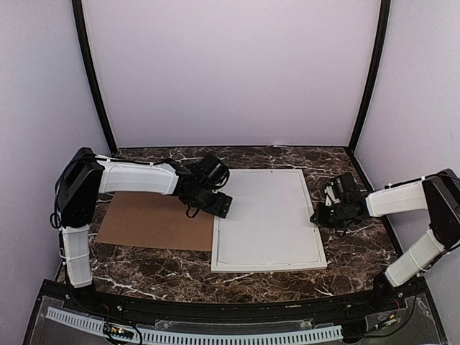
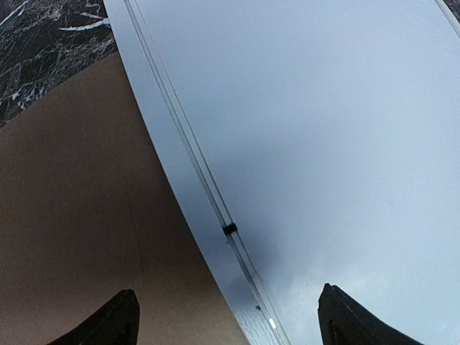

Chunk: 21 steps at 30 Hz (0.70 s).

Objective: Put the photo into the frame
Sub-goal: Adjust the photo frame at the center of the board.

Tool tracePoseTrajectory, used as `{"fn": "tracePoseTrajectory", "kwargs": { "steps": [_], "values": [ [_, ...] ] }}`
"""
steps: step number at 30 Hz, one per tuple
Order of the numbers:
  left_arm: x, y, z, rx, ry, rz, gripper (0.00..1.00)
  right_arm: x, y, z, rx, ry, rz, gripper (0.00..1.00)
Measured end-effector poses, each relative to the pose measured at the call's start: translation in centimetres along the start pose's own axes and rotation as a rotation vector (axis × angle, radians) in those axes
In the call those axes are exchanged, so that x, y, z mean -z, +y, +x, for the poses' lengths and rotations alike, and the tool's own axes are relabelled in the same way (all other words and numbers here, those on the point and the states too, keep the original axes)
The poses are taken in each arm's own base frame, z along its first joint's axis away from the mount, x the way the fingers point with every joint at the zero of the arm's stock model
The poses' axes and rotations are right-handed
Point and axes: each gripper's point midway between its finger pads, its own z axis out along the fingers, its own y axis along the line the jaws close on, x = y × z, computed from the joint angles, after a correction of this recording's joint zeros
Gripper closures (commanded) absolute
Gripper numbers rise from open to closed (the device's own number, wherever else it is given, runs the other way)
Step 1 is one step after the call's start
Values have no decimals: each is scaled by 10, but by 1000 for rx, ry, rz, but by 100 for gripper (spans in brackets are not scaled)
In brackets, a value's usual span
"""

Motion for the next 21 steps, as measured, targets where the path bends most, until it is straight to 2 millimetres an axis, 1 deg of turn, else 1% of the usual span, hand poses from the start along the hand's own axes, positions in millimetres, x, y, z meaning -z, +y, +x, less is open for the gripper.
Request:
{"fn": "tracePoseTrajectory", "kwargs": {
  "steps": [3, 5, 9, 14, 21],
  "values": [
    [-11, 3, -6, -18, 6, -30, 18, 0, 0, 0, 0, 0, 0, 93],
    [-16, 5, -7, -28, 12, -47, 23, 0, 0, 0, 0, 0, 0, 92],
    [-25, 12, -9, -40, 24, -71, 28, 0, 0, 0, 0, 0, 0, 92],
    [-32, 17, -12, -42, 26, -85, 31, 0, 0, 0, 0, 0, 0, 92],
    [-41, 20, -11, -42, 37, -93, 34, 0, 0, 0, 0, -1, -1, 92]
  ]
}}
